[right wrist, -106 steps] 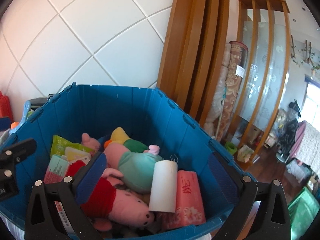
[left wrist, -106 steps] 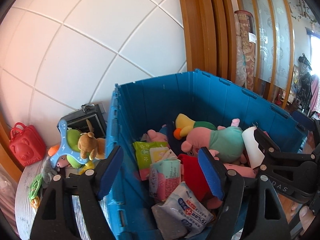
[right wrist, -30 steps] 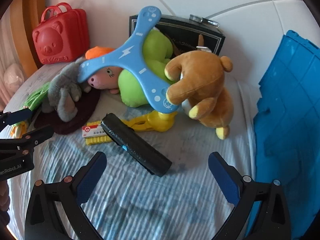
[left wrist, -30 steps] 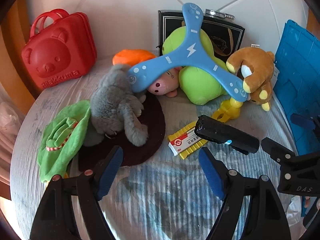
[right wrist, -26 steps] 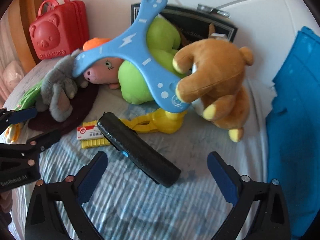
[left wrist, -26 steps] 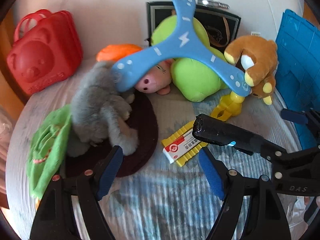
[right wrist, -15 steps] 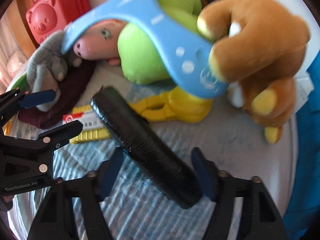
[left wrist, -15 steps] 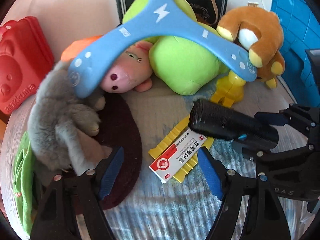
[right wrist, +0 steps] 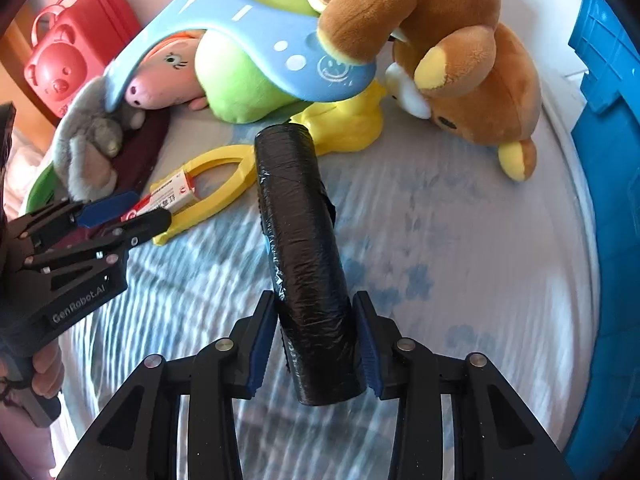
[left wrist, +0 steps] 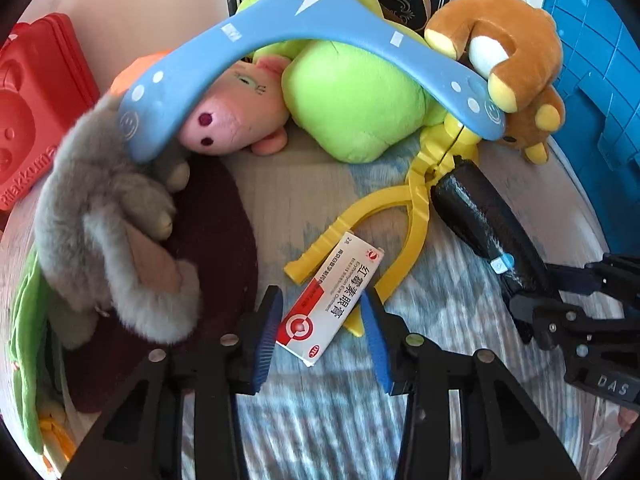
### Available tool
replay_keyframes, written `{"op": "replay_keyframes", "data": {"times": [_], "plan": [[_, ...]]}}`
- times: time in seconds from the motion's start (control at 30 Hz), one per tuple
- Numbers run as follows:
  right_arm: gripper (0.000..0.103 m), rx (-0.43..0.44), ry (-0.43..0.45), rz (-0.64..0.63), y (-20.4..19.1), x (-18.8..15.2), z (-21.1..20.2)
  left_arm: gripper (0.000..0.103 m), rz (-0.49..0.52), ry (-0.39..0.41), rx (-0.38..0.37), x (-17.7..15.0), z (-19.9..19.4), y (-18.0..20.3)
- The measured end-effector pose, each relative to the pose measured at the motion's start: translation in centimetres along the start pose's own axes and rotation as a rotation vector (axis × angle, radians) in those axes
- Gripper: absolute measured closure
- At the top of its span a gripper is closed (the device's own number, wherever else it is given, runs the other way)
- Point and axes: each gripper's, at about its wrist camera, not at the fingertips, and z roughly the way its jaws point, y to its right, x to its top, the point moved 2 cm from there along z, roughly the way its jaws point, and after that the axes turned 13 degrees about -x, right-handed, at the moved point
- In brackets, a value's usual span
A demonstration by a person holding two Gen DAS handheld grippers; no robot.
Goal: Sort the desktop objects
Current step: 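Close the left gripper on the medicine box while the right grips the black rolled bag, then lift the medicine box and black roll with both grippers over the blue crate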
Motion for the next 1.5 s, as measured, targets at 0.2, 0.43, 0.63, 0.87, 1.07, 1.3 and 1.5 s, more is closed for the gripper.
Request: {"op": "replay_keyframes", "data": {"times": [0.2, 0.43, 0.63, 0.87, 1.07, 1.3, 1.5], "plan": [[0.063, 0.005, 0.004, -0.004, -0.1, 0.5, 0.0, 0.063, -0.014, -0.001, -0.011, 0.4, 0.7, 0.1], [0.063, 0.001, 0.010, -0.012, -0.1, 1.5, 0.2, 0.066, 0.009, 0.006, -0.012, 0.3, 1.3, 0.9], [0.069, -0.002, 0.010, -0.040, -0.3, 0.8, -0.3, 0.076, -0.046, 0.003, 0.023, -1.5, 0.3, 1.1], [0.069, 0.022, 0.027, -0.041, -0.1, -0.8, -3.1, 0.076, -0.124, -0.009, 0.042, -5.7, -2.0, 1.4], [0.069, 0.036, 0.078, -0.052, 0.1, -2.7, -7.2, 0.076, -0.112, 0.065, 0.065, -6.8, -6.8, 3.4], [0.069, 0.033, 0.209, -0.057, -2.3, -4.4, -13.3, 0.076, -0.041, 0.208, 0.102, -4.5, -13.6, 4.3], [0.069, 0.016, 0.373, -0.036, -3.7, -5.2, -19.6, 0.076, 0.007, 0.326, 0.101, -5.4, -20.6, 7.4]]}}
